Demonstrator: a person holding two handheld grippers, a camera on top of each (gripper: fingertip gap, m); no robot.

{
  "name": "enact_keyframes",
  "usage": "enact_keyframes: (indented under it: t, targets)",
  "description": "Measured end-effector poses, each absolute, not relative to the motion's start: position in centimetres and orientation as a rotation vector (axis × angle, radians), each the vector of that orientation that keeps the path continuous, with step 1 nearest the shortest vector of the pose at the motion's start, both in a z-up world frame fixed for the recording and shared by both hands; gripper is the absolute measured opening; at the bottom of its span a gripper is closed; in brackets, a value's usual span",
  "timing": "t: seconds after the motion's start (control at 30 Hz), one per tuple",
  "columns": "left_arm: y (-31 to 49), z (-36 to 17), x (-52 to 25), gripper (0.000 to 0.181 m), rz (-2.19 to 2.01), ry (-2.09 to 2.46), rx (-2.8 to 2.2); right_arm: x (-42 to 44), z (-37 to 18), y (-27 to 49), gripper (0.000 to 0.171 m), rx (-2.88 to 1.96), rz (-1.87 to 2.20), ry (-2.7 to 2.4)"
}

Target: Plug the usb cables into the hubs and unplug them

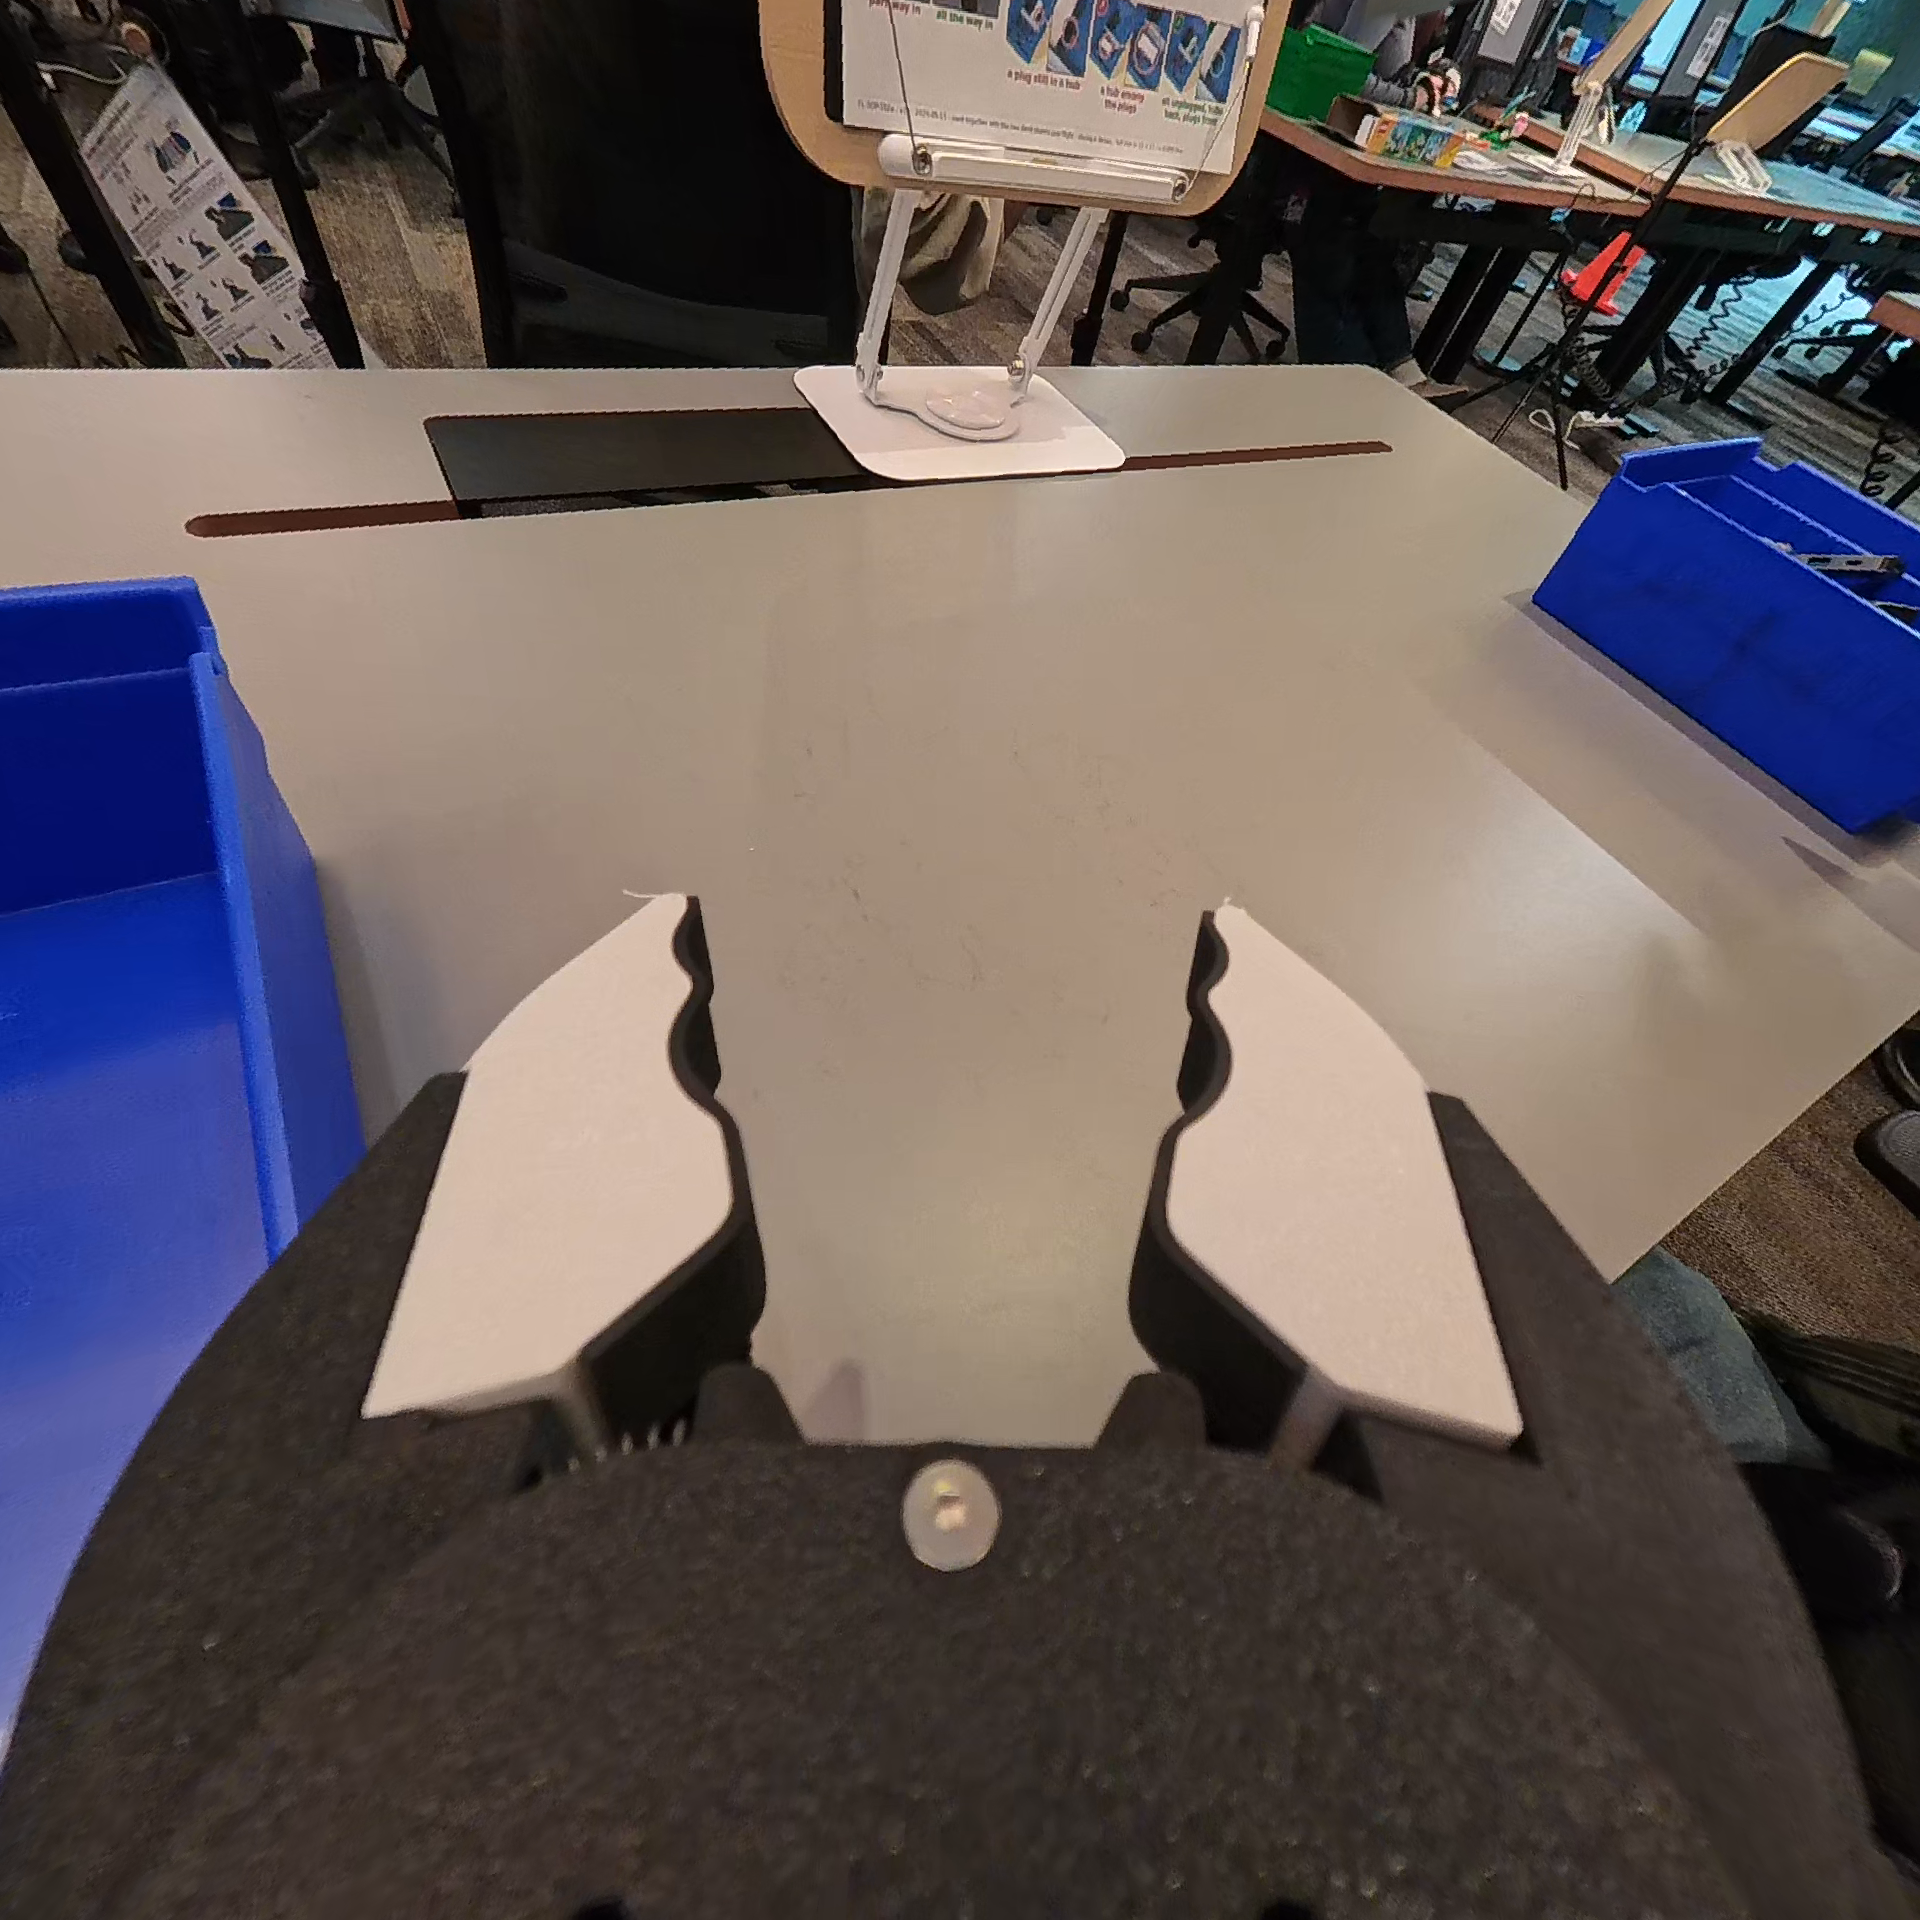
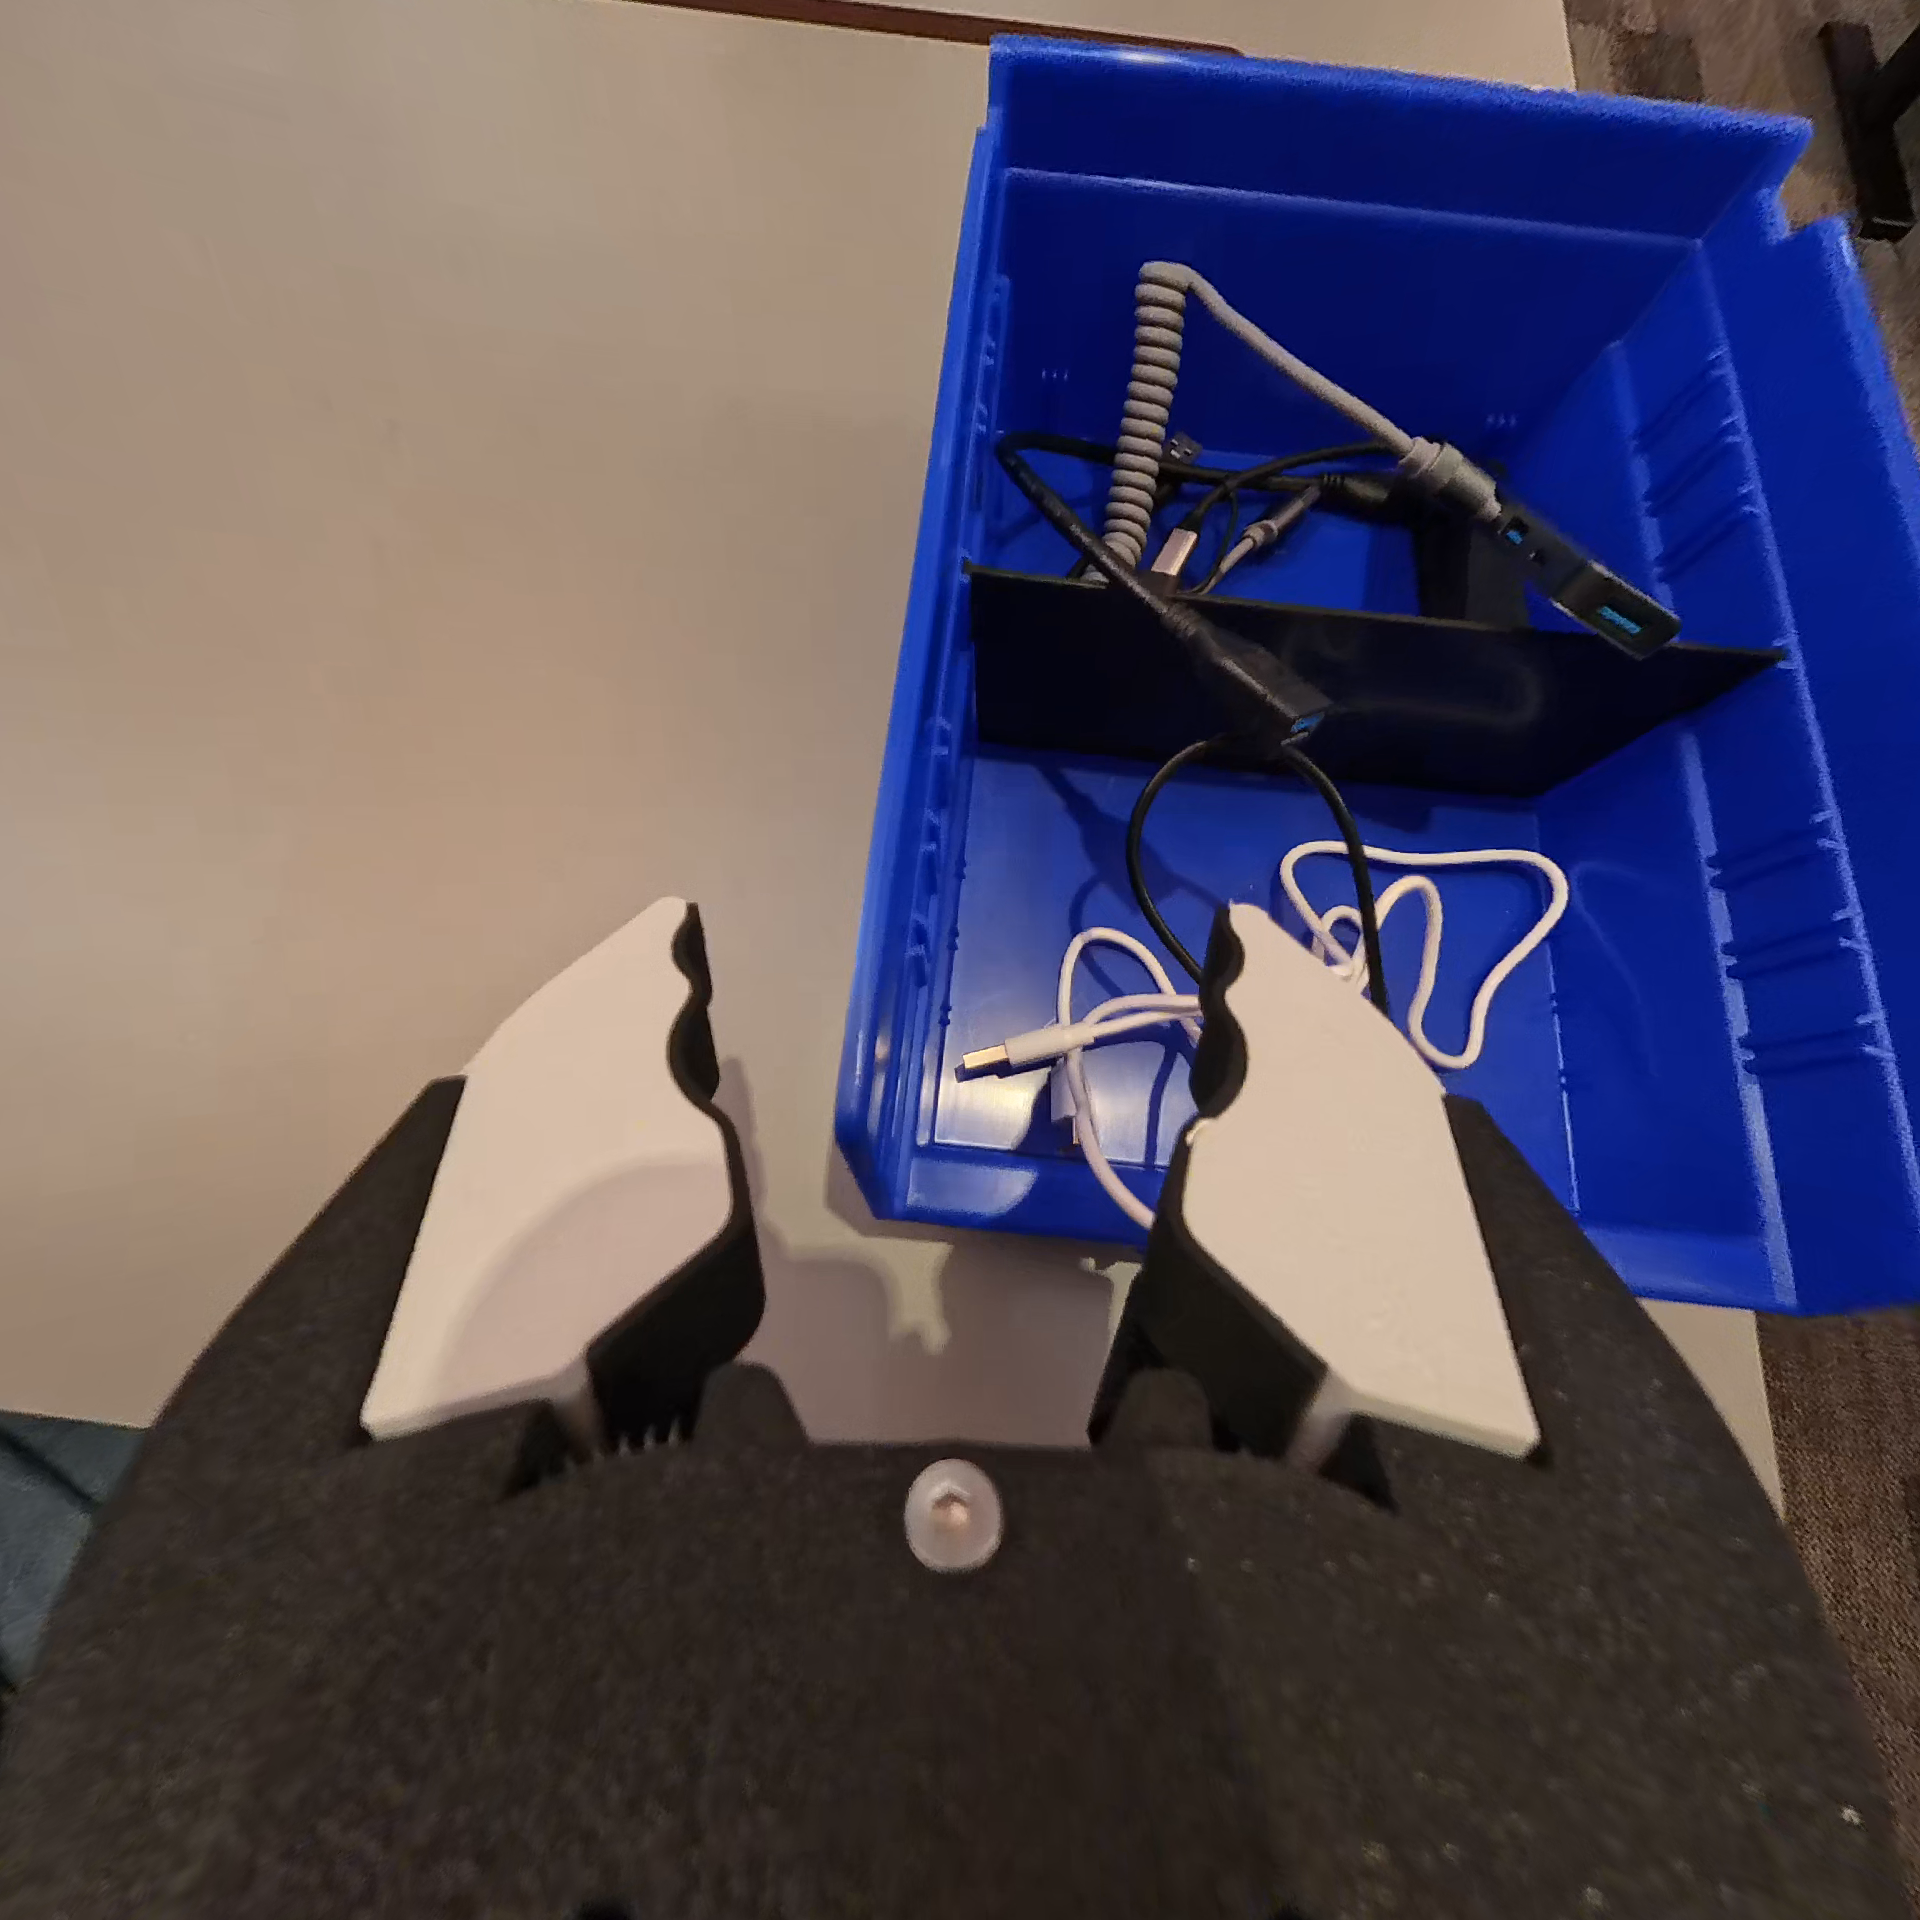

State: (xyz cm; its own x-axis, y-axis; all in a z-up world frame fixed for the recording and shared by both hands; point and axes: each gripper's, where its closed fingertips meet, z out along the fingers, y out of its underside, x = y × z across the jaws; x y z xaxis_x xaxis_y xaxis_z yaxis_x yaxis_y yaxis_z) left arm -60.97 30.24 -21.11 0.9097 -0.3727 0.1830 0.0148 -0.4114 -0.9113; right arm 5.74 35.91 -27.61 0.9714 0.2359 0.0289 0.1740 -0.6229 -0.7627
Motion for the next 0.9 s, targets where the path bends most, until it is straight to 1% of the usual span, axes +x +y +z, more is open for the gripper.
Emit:
enact_keyframes:
  t: [0.47,0.6,0.63,0.67,0.8,0.83,0.9]
  targets:
    - [30.4,-21.4,-60.9,0.087,-0.436,0.260,-1.966,5.8,-29.2,35.9,0.086,-2.297,0.024,-0.303]
    - [30.4,-21.4,-60.9,0.087,-0.436,0.262,-1.966,5.8,-29.9,36.0,0.078,-2.313,-0.008,-0.304]
    - [30.4,-21.4,-60.8,0.087,-0.438,0.263,-1.966,5.9,-30.3,36.1,0.074,-2.325,-0.028,-0.304]
    - [30.4,-21.4,-60.7,0.087,-0.440,0.265,-1.967,6.1,-30.6,36.2,0.067,-2.338,-0.052,-0.299]
    - [30.2,-21.3,-60.6,0.087,-0.445,0.270,-1.964,4.9,-31.3,36.5,0.007,-2.343,0.014,-0.303]
    - [30.2,-21.1,-60.6,0.087,-0.447,0.268,-1.960,5.1,-31.5,36.7,0.004,-2.354,-0.015,-0.289]
    - [30.0,-20.9,-60.6,0.087,-0.451,0.267,-1.951,5.0,-31.5,36.8,0.004,-2.359,-0.039,-0.299]
